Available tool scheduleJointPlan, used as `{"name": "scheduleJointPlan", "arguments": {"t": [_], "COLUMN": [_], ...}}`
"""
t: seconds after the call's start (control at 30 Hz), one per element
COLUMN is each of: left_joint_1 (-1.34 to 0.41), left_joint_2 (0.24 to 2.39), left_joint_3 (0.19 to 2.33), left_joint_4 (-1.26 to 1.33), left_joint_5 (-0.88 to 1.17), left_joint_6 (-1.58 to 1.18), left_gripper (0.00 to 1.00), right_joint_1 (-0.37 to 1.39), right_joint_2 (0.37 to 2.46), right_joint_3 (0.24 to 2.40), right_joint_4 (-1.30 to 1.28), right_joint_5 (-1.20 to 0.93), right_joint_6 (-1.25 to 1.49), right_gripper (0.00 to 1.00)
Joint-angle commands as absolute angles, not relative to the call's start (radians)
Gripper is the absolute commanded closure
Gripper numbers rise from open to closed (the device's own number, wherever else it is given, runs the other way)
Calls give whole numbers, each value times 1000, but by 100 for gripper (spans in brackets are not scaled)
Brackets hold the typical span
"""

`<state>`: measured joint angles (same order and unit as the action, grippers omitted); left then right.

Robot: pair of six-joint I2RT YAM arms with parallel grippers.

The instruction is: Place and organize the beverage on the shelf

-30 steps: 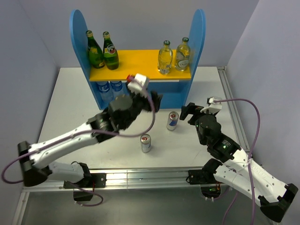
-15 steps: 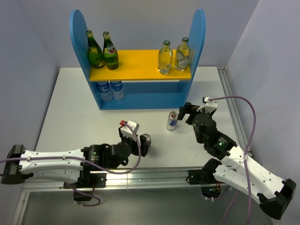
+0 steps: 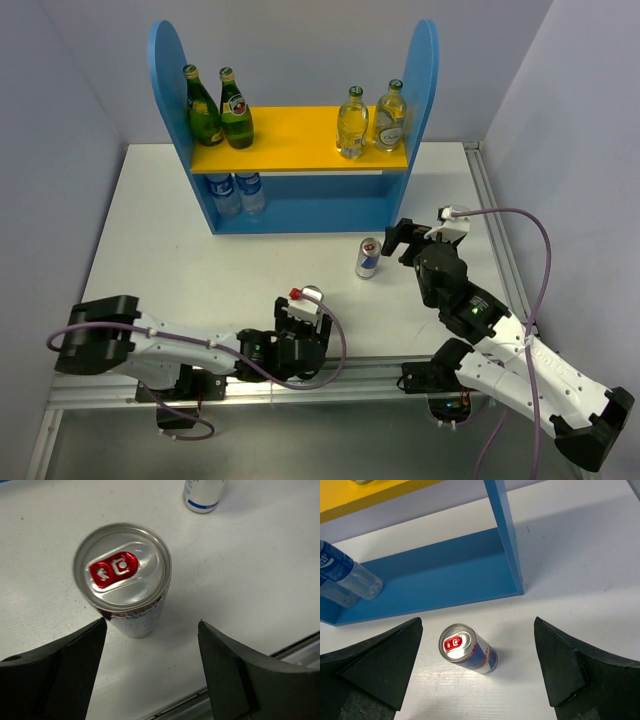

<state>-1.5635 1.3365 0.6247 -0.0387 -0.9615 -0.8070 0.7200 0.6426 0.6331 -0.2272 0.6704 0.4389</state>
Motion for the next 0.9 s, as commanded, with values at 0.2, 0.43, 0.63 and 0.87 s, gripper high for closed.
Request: {"name": "scheduleJointPlan", "arguments": {"t": [0.2,0.43,0.63,0.87], "left_joint_1": [-1456,-1390,-1347,-1253], "left_joint_2": [1566,1684,1713,1700], "left_joint_3": [598,617,615,647], "left_joint_4": [339,483,576,693], "left_joint_5": [-959,-976,-986,-939], "left_joint_6": [-683,-631,-604,-477], "left_gripper": [23,35,76,100], "right_joint_1": [721,721,721,721], "right_joint_2": [617,615,623,626], "right_joint_3": [627,623,623,620], "right_joint_4": [-224,-219,-216,-209], "right_joint_5": [706,701,703,696], "right_joint_6": [454,459,459,460], "right_gripper": [1,1,1,1]}}
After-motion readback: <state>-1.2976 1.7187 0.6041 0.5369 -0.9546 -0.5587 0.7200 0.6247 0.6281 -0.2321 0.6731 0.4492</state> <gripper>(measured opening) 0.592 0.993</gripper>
